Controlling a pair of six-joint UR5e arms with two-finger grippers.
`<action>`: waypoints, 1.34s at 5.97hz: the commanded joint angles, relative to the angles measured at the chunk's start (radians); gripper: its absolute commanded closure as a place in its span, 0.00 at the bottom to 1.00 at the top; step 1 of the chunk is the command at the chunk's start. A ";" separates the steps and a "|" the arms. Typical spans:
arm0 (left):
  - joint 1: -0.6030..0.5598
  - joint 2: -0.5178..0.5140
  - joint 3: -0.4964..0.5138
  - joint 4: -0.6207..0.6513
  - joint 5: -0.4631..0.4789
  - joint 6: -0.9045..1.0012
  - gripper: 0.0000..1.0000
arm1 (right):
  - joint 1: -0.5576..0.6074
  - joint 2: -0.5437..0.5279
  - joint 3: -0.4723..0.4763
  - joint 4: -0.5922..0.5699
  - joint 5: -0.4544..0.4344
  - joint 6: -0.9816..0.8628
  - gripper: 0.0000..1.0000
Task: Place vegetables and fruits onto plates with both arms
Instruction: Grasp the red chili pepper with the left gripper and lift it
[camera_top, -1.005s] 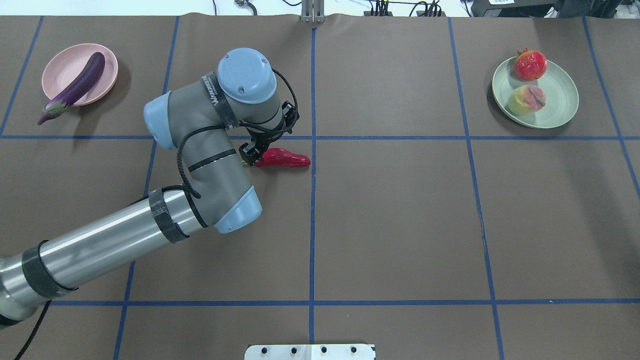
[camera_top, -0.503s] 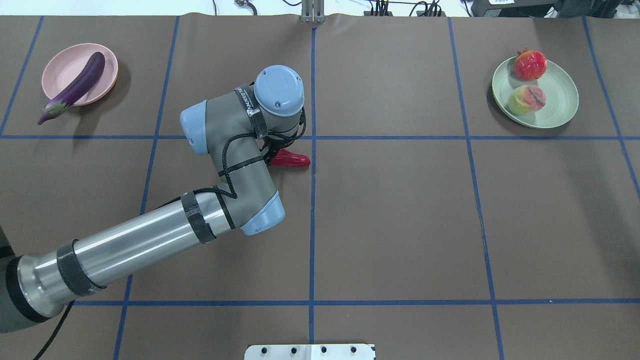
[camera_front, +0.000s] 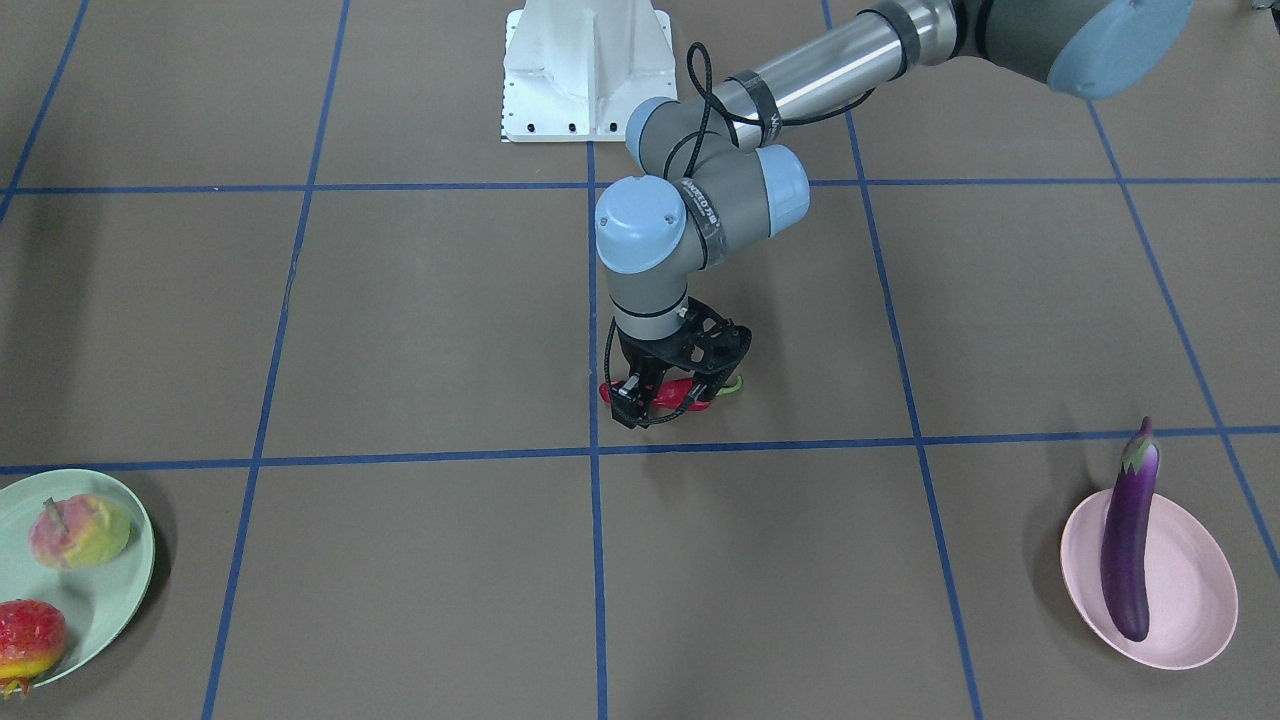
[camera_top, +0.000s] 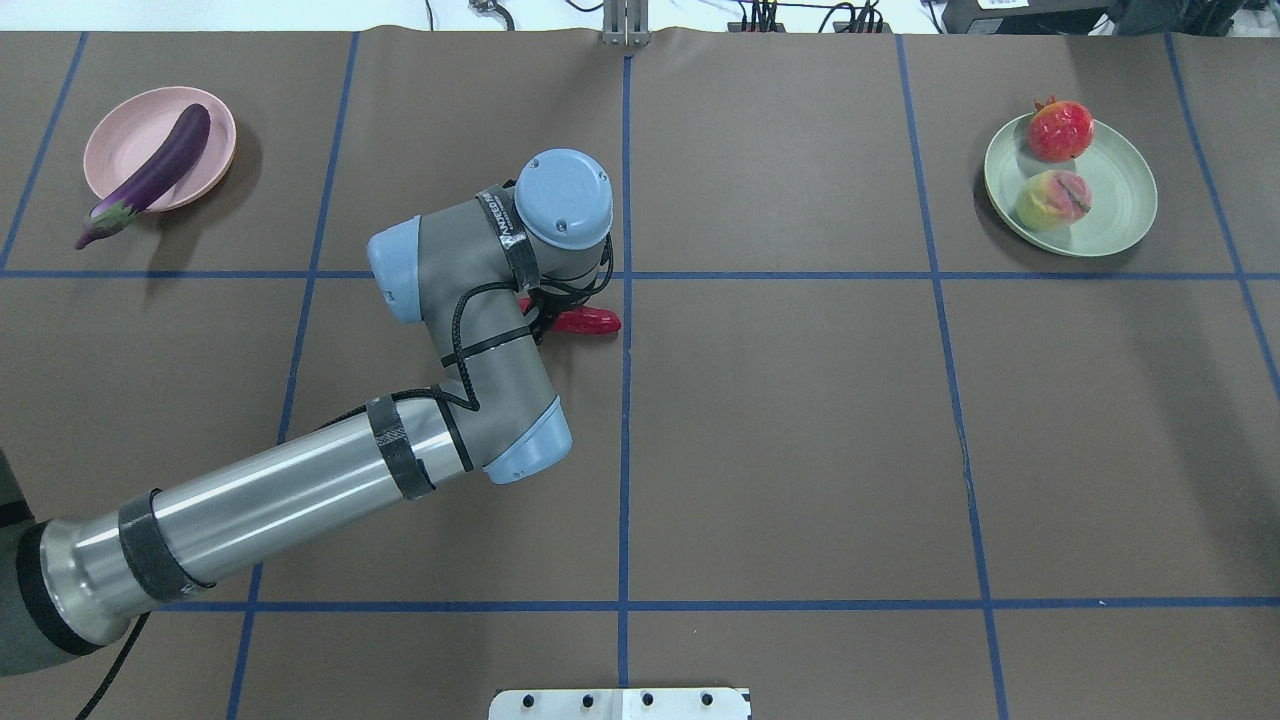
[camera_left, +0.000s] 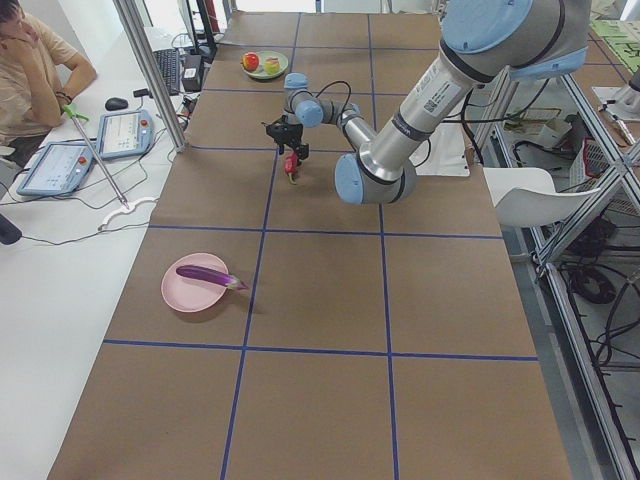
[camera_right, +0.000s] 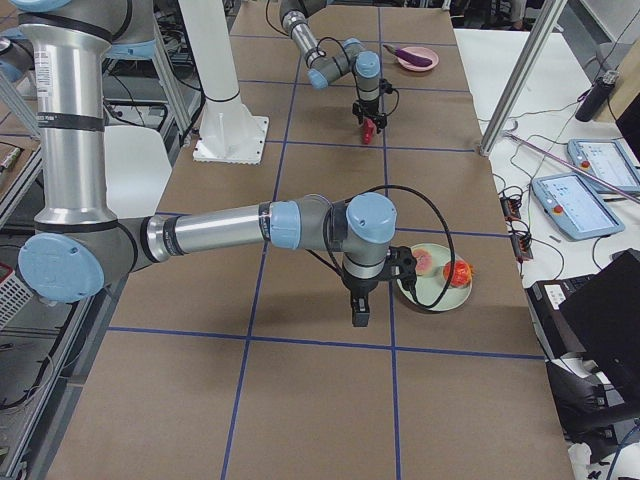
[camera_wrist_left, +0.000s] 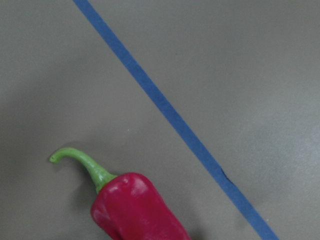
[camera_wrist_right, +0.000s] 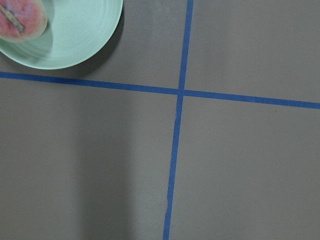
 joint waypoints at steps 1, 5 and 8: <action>0.005 0.005 -0.002 0.011 0.005 -0.009 0.21 | 0.000 0.000 0.000 0.000 0.000 0.001 0.00; -0.044 0.005 -0.131 0.168 0.002 0.165 1.00 | 0.000 0.000 0.002 0.000 0.005 0.002 0.00; -0.232 0.076 -0.185 0.190 -0.033 0.735 1.00 | 0.000 0.002 0.000 0.000 0.005 0.002 0.00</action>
